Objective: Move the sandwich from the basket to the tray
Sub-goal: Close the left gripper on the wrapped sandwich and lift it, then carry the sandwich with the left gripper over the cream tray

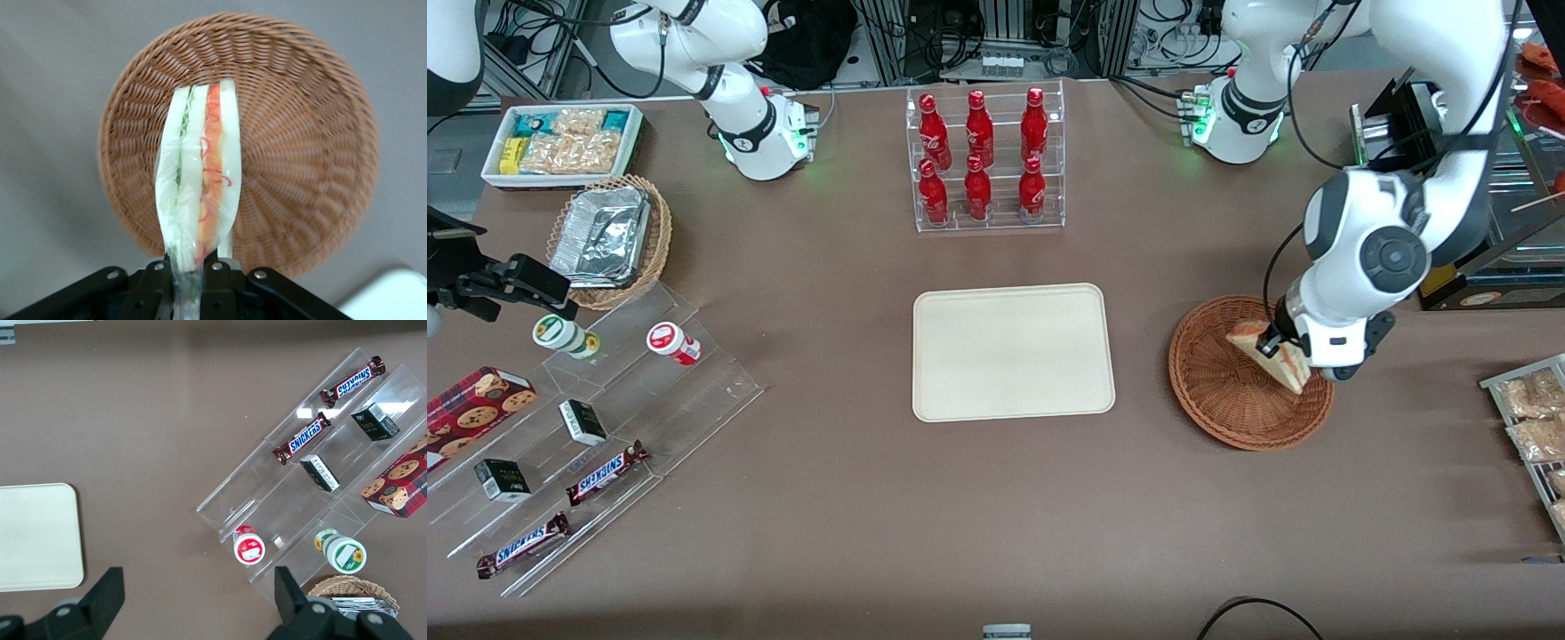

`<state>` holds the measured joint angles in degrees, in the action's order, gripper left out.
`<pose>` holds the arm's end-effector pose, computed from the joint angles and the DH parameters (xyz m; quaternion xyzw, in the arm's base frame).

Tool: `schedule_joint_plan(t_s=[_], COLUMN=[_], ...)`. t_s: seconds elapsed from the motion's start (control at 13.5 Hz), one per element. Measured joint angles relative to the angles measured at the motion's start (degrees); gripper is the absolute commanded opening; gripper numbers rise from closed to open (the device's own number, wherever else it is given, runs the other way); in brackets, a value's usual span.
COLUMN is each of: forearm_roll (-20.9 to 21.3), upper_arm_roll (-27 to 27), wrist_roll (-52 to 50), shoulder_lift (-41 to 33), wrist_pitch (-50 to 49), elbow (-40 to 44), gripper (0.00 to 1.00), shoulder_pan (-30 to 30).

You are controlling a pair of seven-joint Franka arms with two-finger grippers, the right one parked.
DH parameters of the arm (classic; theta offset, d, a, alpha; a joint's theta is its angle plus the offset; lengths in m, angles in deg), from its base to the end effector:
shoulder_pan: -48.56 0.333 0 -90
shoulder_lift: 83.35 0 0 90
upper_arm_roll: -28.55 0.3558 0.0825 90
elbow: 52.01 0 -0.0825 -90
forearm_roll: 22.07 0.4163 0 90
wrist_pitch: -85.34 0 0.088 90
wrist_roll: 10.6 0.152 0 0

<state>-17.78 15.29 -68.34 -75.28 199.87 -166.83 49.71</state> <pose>0.5799 -0.1145 0.3559 -0.9261 -0.3701 0.0484 0.0542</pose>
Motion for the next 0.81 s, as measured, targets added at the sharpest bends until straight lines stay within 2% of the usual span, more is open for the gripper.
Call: schedule_joint_plan(t_s=[0.15,0.3,0.67,0.81], forearm_roll=[0.12,0.23,1.04,4.88], upper_arm_roll=[-5.1,-10.71,-23.92,-26.77], wrist_roll=[-0.3,0.0,1.57,1.81], shoulder_lift=[-0.39,0.39,7.48,12.6], wrist_pitch=[-6.67,-8.56,-5.21,-2.12], elbow=[7.24,11.35,14.89,17.32], gripper=[0.05,0.05,0.07,0.08], shoulder_pan=[-0.28,-0.65,-1.1,-3.85])
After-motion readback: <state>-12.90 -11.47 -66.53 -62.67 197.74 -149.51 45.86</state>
